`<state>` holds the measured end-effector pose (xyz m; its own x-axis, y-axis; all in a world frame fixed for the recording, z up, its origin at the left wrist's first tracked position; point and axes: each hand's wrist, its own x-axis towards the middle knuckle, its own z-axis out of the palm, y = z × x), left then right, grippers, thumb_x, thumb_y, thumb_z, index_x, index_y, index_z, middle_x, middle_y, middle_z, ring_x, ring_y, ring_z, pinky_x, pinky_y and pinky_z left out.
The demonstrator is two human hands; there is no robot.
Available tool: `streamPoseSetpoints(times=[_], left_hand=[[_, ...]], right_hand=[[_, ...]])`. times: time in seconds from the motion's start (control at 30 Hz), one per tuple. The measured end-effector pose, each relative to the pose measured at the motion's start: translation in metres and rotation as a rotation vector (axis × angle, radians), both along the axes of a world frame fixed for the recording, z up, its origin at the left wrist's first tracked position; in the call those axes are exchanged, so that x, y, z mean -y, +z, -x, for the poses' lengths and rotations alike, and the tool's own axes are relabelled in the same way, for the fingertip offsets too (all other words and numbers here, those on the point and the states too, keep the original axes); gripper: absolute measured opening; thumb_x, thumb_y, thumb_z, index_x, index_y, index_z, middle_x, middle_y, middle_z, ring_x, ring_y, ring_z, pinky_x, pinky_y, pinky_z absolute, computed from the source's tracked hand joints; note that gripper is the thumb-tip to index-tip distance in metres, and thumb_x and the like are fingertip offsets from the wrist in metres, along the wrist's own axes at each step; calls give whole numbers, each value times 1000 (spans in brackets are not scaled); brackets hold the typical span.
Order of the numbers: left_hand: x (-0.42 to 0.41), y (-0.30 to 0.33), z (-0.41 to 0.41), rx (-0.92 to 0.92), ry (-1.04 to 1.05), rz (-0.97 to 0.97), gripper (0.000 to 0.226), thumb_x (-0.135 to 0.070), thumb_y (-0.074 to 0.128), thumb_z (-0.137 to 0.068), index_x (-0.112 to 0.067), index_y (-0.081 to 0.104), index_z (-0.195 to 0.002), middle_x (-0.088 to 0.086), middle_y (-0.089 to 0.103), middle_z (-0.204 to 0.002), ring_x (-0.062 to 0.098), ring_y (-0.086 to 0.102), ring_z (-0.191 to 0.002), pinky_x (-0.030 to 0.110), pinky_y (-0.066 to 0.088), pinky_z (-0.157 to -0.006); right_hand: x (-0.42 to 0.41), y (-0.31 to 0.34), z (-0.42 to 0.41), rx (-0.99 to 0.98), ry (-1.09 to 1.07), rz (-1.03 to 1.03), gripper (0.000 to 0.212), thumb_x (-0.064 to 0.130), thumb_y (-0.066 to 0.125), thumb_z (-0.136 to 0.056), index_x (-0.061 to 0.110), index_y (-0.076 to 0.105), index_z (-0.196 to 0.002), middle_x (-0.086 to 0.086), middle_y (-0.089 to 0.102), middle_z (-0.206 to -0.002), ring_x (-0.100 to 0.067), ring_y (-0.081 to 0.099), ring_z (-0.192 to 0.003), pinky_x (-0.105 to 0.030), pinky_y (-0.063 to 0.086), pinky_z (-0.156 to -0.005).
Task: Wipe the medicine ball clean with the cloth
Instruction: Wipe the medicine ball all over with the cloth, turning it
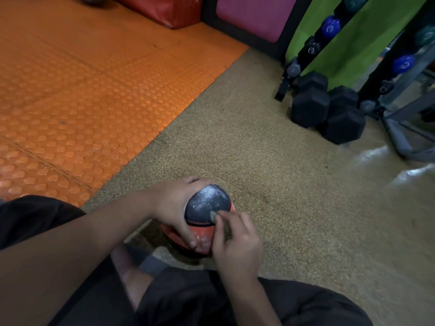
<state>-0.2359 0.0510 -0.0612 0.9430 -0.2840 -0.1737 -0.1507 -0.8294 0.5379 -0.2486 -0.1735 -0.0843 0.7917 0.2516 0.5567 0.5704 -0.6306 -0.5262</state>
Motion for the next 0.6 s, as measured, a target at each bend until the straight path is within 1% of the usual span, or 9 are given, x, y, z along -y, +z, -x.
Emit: streamPoseSetpoints(times=[0.07, 0.1, 0.2, 0.27, 0.3, 0.37, 0.47, 0.53, 0.6], left_hand=[[-1, 0, -2, -11, -9, 12, 148, -80, 93, -34, -50, 16, -158, -21, 27, -160, 7, 40, -143, 28, 37, -117], [-2, -1, -2, -17, -14, 19, 149, -81, 93, -33, -51, 16, -158, -21, 25, -161, 6, 39, -143, 28, 37, -117], [-8, -4, 1, -32, -15, 66, 150, -77, 95, -33, -50, 17, -159, -23, 24, -160, 3, 37, -141, 22, 33, -115], [-10, -5, 1, -27, -13, 76, 151, -78, 95, -34, -50, 16, -159, -23, 24, -160, 4, 37, -143, 26, 35, -118], [-10, -6, 1, -23, -9, 77, 151, -79, 94, -33, -49, 16, -159, -22, 25, -160, 6, 37, -144, 30, 36, -120], [-12, -9, 1, -28, -2, 74, 151, -81, 93, -33, -51, 15, -159, -21, 25, -161, 8, 37, -146, 33, 36, -120], [-14, -9, 0, -34, -42, 66, 151, -81, 93, -31, -58, 12, -156, -24, 19, -163, 7, 32, -149, 35, 35, -122], [-18, -7, 1, -47, -76, 81, 150, -75, 97, -33, -61, 12, -155, -27, 15, -164, 3, 27, -150, 30, 30, -123], [-21, -7, 2, -73, -94, 102, 150, -66, 101, -36, -63, 11, -155, -28, 10, -165, 0, 23, -150, 21, 23, -120]], right_hand=[[1, 0, -9, -42, -133, -76, 12, 25, 70, -92, 17, 78, -96, 7, 69, -93, -9, 68, -79, -35, 58, -66], [-2, -1, -6, -49, -154, -78, 11, 24, 71, -90, 18, 77, -97, 8, 69, -94, -8, 67, -80, -34, 58, -67], [-12, -5, 24, -59, 16, -25, 19, 25, 67, -92, 18, 76, -108, 5, 65, -102, -14, 67, -89, -32, 56, -77], [-12, -3, 28, -85, 83, -37, 20, 24, 66, -95, 20, 75, -111, 6, 63, -103, -13, 66, -91, -31, 55, -79], [-9, -3, 20, -102, 68, -59, 18, 22, 67, -95, 21, 76, -110, 7, 64, -101, -11, 66, -90, -31, 55, -78], [-3, -3, -6, -202, -48, -120, 15, 16, 69, -93, 21, 78, -105, 8, 66, -98, -8, 66, -88, -35, 57, -80], [3, -3, -28, -345, -199, -156, 15, 13, 72, -90, 19, 79, -101, 8, 69, -99, -12, 68, -91, -42, 59, -84], [-2, 0, -8, -328, -123, -130, 15, 19, 70, -93, 20, 78, -105, 10, 67, -102, -8, 67, -92, -39, 59, -84], [-6, 6, 21, -280, 49, -95, 18, 26, 66, -95, 22, 77, -108, 11, 65, -101, -5, 66, -91, -31, 57, -80]])
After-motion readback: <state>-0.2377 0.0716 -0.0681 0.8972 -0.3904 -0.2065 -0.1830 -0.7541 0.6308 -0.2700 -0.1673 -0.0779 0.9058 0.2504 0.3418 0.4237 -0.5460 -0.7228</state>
